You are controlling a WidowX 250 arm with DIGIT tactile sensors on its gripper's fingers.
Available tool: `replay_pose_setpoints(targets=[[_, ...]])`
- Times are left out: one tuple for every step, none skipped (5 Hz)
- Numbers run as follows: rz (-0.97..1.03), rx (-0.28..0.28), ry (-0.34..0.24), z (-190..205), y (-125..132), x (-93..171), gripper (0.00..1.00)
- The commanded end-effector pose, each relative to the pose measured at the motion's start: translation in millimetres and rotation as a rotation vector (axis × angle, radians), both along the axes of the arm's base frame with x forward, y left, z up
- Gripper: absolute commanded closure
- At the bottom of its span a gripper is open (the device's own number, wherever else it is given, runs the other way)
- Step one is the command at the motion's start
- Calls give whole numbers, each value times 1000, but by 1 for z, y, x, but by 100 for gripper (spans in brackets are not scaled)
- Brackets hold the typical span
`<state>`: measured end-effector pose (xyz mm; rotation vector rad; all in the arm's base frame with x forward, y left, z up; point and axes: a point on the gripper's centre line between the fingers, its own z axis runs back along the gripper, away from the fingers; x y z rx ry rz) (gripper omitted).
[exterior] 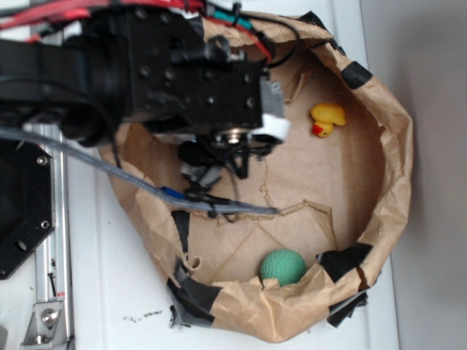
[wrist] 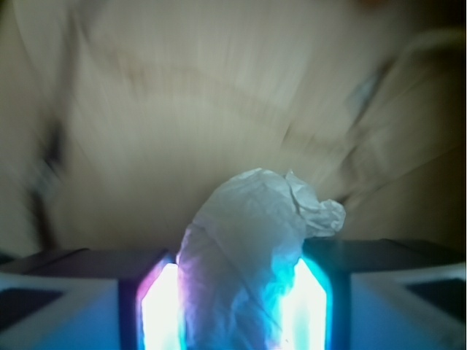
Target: Grab the white paper.
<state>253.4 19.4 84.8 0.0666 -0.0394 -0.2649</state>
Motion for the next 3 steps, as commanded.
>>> replay_pose_setpoints(targets=[[157, 17, -118, 112, -22, 8, 100], [207, -33, -140, 121, -13, 4, 100], [240, -80, -134, 123, -7, 1, 100]])
